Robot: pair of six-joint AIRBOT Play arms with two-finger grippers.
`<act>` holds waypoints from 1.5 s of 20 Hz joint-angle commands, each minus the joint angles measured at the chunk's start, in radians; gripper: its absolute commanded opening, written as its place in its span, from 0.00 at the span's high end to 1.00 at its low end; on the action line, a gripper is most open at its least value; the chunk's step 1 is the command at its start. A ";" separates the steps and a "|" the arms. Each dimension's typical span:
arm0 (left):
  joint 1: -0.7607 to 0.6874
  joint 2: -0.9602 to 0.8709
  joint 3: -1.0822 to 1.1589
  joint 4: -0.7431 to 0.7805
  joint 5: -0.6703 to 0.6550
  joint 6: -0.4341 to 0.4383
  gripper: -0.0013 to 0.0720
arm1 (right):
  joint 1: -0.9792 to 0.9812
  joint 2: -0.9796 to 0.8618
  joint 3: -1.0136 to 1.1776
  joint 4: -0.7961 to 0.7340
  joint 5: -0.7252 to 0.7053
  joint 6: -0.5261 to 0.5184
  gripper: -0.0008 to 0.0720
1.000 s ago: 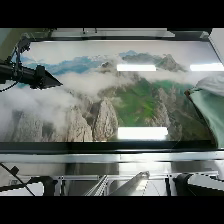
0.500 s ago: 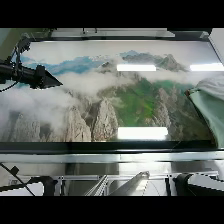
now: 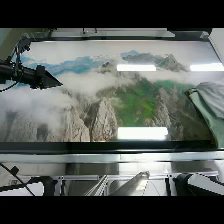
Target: Fold the shirts.
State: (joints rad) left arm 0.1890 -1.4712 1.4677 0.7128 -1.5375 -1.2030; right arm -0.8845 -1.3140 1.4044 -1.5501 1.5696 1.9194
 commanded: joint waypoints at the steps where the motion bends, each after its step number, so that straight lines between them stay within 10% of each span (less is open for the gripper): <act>1: -0.001 0.000 0.000 0.000 0.000 0.000 0.97 | 0.000 -0.024 -0.065 -0.036 -0.023 0.006 0.79; 3: -0.001 0.000 0.000 -0.001 0.000 0.000 0.97 | 0.000 -0.042 -0.065 -0.035 0.034 -0.041 0.03; 7: -0.001 0.000 0.000 -0.007 0.008 0.000 0.97 | 0.001 -0.043 -0.063 0.058 0.043 -0.062 0.03; 10: 0.001 0.000 0.025 -0.041 -0.014 0.000 0.97 | 0.003 -0.043 -0.031 0.409 -0.008 -0.120 0.04; 11: 0.005 0.000 0.061 -0.048 -0.018 0.000 0.97 | 0.005 -0.043 -0.024 0.561 -0.026 -0.137 0.22; 12: 0.008 0.001 0.108 -0.055 -0.016 0.000 0.97 | 0.012 -0.043 -0.021 0.697 -0.035 -0.173 0.82; 13: 0.008 0.003 0.153 -0.054 -0.022 0.000 0.97 | 0.027 -0.043 -0.021 0.784 -0.040 -0.212 0.97; 21: -0.107 0.371 -0.274 -0.031 -0.002 0.010 0.97 | 0.388 0.320 -0.362 0.621 -0.161 -0.396 0.97; 30: -0.173 0.712 -0.828 0.053 0.144 0.005 0.97 | 0.739 0.713 -0.892 0.637 -0.387 -0.379 0.96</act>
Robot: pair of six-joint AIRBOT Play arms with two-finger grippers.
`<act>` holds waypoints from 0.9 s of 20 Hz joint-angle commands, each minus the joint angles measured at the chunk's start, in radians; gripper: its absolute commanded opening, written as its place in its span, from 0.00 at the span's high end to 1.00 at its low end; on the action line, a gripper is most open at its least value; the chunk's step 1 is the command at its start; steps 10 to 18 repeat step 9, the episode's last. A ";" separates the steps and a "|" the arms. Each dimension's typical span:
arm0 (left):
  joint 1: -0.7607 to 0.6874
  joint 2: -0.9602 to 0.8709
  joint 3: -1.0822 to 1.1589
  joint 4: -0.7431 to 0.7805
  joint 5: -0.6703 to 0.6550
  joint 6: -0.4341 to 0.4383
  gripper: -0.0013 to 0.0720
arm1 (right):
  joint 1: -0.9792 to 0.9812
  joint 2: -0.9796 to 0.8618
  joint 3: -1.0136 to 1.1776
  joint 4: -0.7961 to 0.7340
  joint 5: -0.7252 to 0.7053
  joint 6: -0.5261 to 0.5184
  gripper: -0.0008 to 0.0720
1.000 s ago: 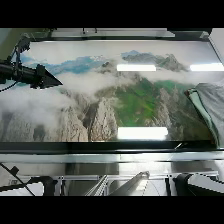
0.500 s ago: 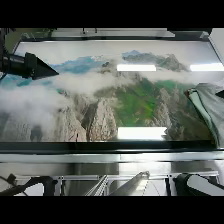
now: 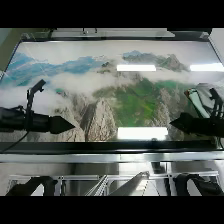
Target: Fold the shirts.
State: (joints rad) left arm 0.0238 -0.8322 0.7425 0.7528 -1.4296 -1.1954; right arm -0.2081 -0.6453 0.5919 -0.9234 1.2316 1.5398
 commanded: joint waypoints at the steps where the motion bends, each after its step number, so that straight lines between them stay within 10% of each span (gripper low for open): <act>1: -0.008 0.085 -0.104 0.013 0.035 -0.002 0.97 | 0.061 0.042 -0.079 0.011 -0.046 0.001 0.96; 18: -0.007 0.135 -0.103 0.013 0.060 -0.002 0.97 | 0.060 0.042 -0.079 0.011 -0.047 0.001 0.96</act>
